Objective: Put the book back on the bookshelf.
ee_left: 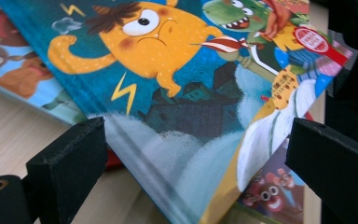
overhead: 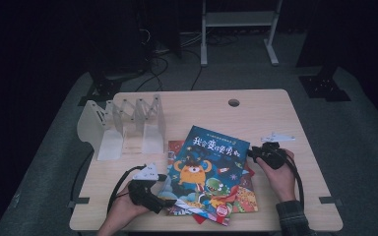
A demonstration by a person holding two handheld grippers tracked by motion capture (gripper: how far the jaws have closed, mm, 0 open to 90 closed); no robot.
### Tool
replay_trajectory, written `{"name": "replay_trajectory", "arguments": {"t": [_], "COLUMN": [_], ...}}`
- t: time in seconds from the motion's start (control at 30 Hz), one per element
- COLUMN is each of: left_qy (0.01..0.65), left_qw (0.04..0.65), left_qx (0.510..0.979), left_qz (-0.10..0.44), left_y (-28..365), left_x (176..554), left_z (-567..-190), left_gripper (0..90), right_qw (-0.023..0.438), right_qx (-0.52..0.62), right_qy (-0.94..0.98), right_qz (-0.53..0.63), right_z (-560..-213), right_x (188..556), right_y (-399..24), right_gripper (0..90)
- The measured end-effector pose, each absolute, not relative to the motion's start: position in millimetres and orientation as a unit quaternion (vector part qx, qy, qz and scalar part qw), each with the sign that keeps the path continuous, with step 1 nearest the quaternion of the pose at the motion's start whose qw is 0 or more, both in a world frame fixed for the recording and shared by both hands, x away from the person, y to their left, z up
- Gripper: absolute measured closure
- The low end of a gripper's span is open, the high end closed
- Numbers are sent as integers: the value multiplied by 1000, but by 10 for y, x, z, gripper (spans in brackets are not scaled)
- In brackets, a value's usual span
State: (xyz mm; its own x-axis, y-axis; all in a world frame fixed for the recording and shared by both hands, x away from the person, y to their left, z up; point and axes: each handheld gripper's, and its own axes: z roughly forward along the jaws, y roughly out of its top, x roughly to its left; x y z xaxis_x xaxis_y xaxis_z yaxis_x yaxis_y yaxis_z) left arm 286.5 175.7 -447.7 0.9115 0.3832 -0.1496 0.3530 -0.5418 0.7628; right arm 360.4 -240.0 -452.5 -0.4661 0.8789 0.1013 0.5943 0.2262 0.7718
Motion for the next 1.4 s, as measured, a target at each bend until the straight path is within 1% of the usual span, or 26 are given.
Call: {"name": "replay_trajectory", "arguments": {"t": [0.17,0.2,0.27,0.3,0.37,0.4,0.5,0.6,0.8,0.87,0.9,1.07,1.17,1.2,1.4], "left_qy": [199,197,197,198,203,203,212,216,222,222,224,227,228,227,230], "left_qw": [429,429,430,430,432,432,433,434,435,436,436,436,436,436,437], "left_qx": [881,881,881,881,878,878,875,874,872,871,871,870,870,870,869], "left_qz": [8,9,8,10,17,17,26,29,34,36,37,40,40,41,42], "left_y": [1703,1700,1701,1704,1727,1727,1764,1782,1816,1821,1833,1851,1852,1851,1858], "left_x": [2839,2837,2837,2834,2836,2836,2836,2837,2844,2846,2851,2864,2866,2864,2871], "left_z": [-4486,-4486,-4485,-4485,-4478,-4478,-4473,-4476,-4479,-4478,-4478,-4483,-4483,-4481,-4480], "left_gripper": [52,52,52,51,50,45,35,32,23,20,20,18,18,18,18], "right_qw": [174,176,173,169,169,169,168,168,148,145,137,133,134,128,133], "right_qx": [485,486,487,490,487,487,481,480,479,480,478,478,478,474,464], "right_qy": [763,762,758,755,755,755,756,754,764,765,769,769,768,769,774], "right_qz": [391,391,397,401,405,405,411,416,406,404,402,404,405,410,409], "right_z": [-4559,-4554,-4544,-4511,-4466,-4466,-4392,-4378,-4412,-4429,-4461,-4477,-4483,-4494,-4492], "right_x": [3629,3636,3640,3659,3692,3692,3774,3825,4024,4047,4082,4102,4128,4154,4168], "right_y": [-2364,-2359,-2368,-2377,-2373,-2373,-2333,-2319,-2271,-2267,-2256,-2261,-2270,-2270,-2240], "right_gripper": [680,652,635,594,568,568,528,519,446,445,420,420,403,394,397]}}
